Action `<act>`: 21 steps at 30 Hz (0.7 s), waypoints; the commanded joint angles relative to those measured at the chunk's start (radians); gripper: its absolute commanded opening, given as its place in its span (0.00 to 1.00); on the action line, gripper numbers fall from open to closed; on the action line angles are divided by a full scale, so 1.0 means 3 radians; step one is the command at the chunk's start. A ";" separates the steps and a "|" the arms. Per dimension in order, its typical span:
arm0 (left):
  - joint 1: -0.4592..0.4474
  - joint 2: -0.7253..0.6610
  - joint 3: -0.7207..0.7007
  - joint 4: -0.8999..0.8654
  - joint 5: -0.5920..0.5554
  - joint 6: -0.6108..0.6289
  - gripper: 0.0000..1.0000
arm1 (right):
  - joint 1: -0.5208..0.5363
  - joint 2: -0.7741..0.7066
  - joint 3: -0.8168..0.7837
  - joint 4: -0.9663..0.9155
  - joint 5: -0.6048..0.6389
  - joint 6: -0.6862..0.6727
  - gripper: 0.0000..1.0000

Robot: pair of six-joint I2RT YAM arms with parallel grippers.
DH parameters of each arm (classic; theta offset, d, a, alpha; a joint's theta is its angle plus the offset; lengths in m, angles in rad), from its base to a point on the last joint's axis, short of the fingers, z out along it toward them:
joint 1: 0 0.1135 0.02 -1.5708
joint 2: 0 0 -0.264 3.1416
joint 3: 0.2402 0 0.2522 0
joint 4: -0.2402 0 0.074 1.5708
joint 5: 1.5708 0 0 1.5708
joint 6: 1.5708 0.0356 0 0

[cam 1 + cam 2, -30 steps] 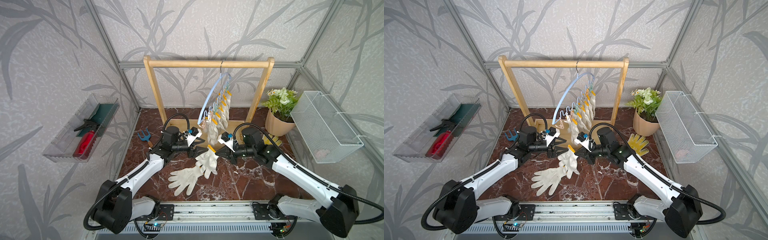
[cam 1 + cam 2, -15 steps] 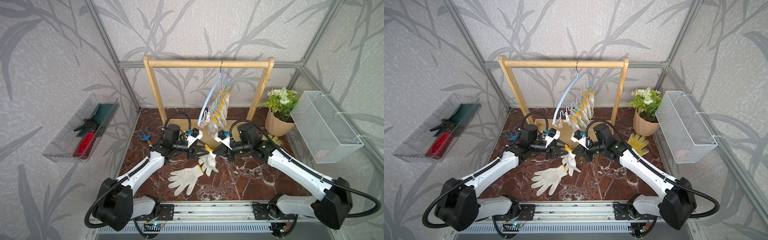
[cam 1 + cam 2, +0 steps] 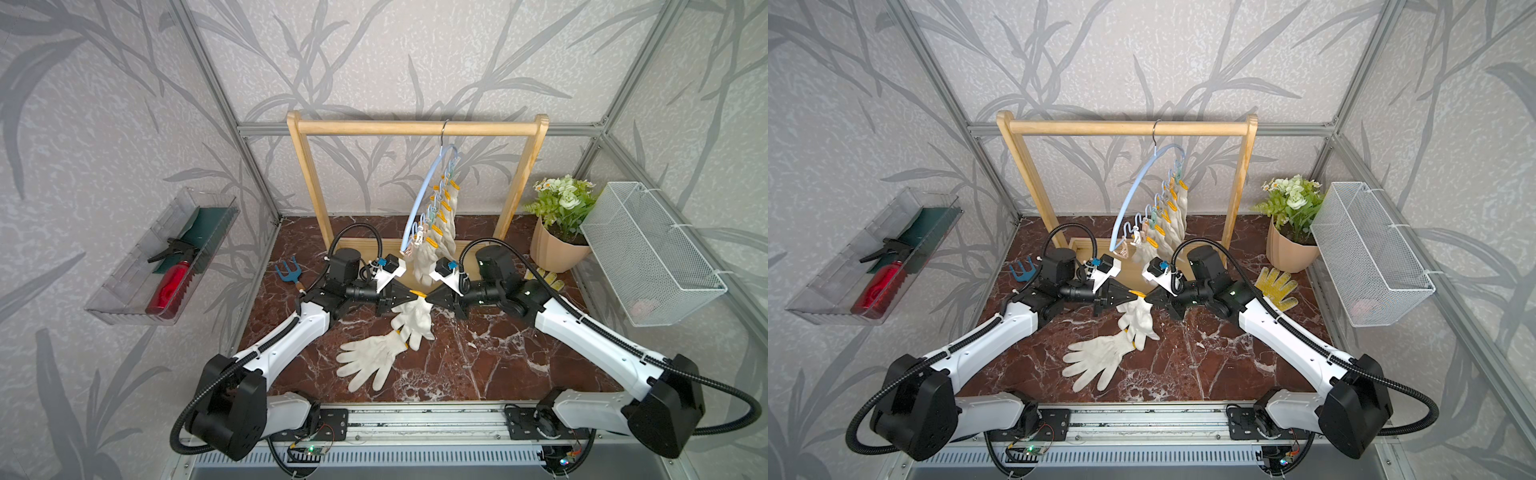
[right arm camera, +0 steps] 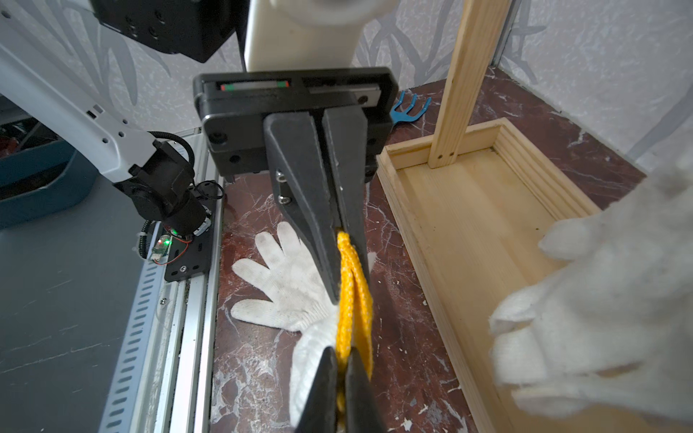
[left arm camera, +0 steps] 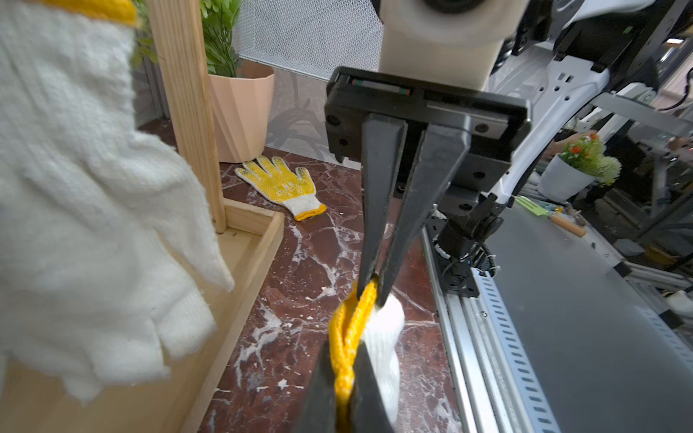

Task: Clip the gloves onto a hanger to dry
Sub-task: Pick up the glove from the center of the board.

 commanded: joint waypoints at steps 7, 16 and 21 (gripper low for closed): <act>0.0004 -0.0079 -0.0151 0.0737 -0.0259 -0.0295 0.00 | -0.0093 0.0045 -0.0429 0.1078 -0.0219 0.0717 0.61; 0.0004 -0.0053 -0.0197 0.0970 -0.0229 -0.0436 0.00 | -0.0110 0.0147 -0.0613 0.1717 -0.0339 0.1029 0.60; 0.0004 -0.0050 -0.0228 0.1064 -0.0290 -0.0487 0.00 | -0.0136 0.0079 -0.0702 0.1979 -0.0350 0.1157 0.45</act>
